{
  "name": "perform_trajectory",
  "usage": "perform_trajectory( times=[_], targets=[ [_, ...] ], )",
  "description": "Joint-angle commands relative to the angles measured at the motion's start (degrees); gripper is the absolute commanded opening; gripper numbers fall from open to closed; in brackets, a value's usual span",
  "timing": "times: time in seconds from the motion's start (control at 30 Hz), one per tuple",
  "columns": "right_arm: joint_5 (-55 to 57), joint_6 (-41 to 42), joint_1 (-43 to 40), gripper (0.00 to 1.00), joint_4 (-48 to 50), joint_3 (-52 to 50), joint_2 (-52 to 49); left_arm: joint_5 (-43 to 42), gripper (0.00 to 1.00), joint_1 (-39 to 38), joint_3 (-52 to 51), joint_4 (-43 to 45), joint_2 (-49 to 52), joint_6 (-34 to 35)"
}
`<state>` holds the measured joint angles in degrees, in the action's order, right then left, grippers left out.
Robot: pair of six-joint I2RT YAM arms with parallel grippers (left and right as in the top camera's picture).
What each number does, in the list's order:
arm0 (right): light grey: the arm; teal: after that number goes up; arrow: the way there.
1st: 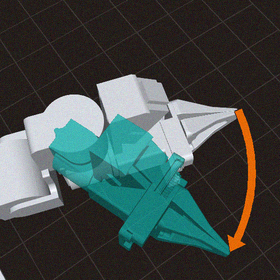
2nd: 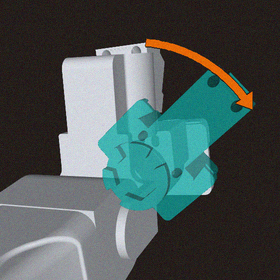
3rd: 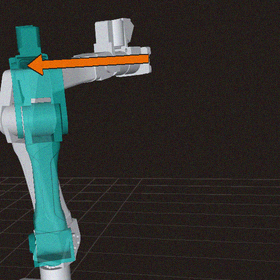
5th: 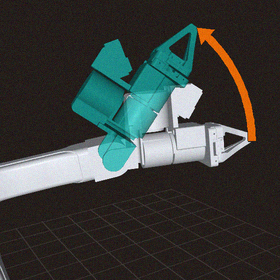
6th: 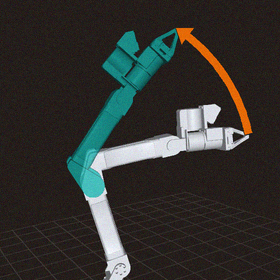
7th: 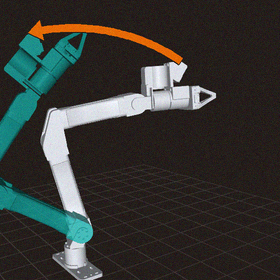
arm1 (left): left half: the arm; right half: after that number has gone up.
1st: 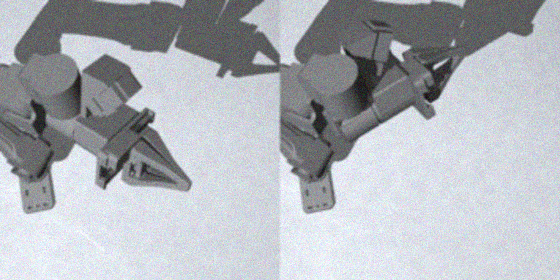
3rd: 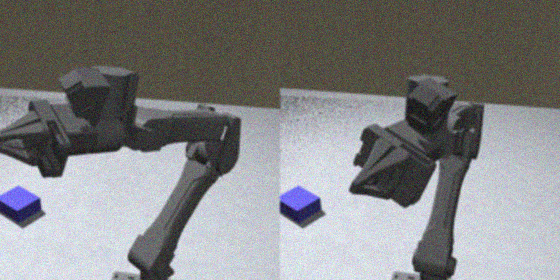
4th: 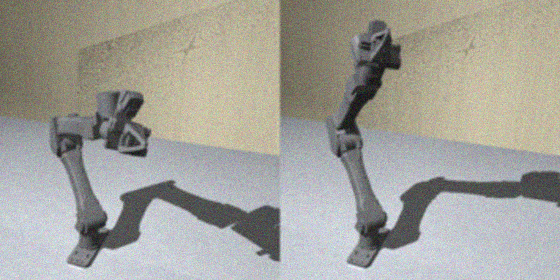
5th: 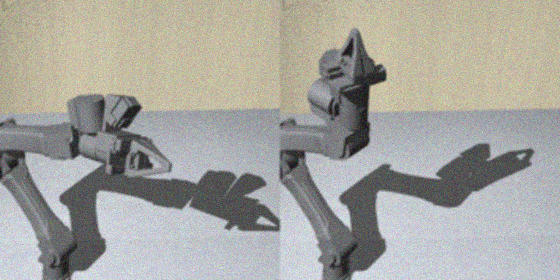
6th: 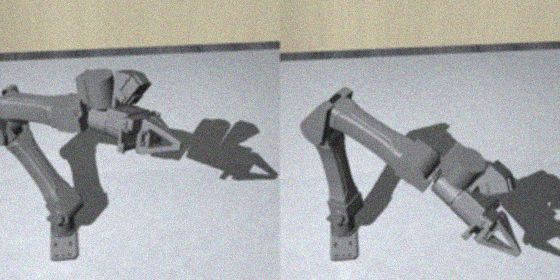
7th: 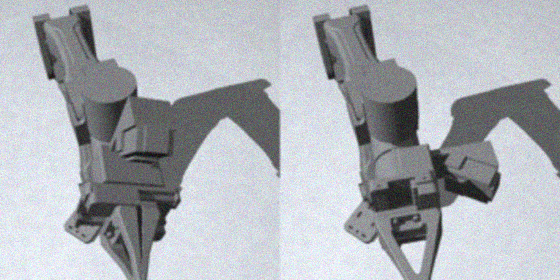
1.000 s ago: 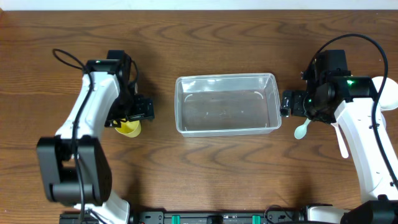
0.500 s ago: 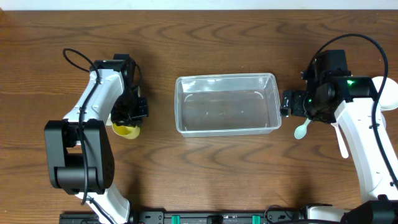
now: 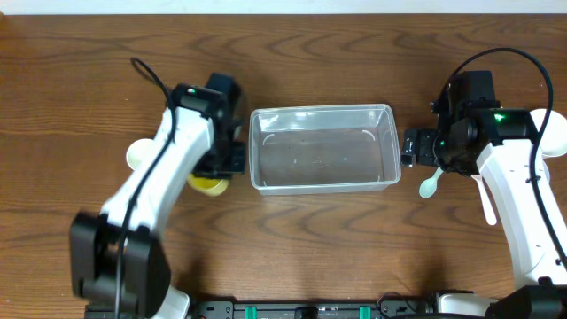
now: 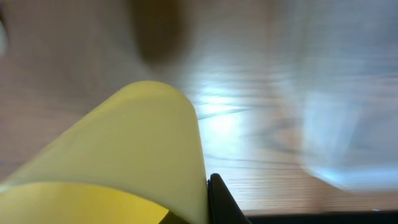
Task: Pack container
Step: 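Grasp the yellow cup with the left gripper, then place the yellow cup in the container's back-left corner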
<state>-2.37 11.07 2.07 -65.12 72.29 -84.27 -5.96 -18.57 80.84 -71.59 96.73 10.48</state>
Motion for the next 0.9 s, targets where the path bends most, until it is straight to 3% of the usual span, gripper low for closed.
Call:
perform_trajectory(
  times=[0.0, 0.27, 0.43, 0.87],
  targets=[
    [1.1, -0.9, -0.7, 0.99, 0.2, -0.1, -0.1, 5.7, 0.06, -6.2, 7.9, -0.5, -5.2, 3.9],
    [1.0, -0.9, -0.7, 0.99, 0.2, -0.1, -0.1, 7.9, 0.06, -14.3, 14.1, 4.9, -1.1, 4.2],
    [1.0, -0.9, -0.7, 0.99, 0.1, -0.1, -0.1, 2.2, 0.06, -14.4, 14.1, 8.4, 7.1, 0.8],
    [1.0, -0.9, -0.7, 0.99, -1.0, -0.1, -0.1, 3.0, 0.07, -11.1, 14.1, 14.6, 22.1, -3.0]
  ],
)
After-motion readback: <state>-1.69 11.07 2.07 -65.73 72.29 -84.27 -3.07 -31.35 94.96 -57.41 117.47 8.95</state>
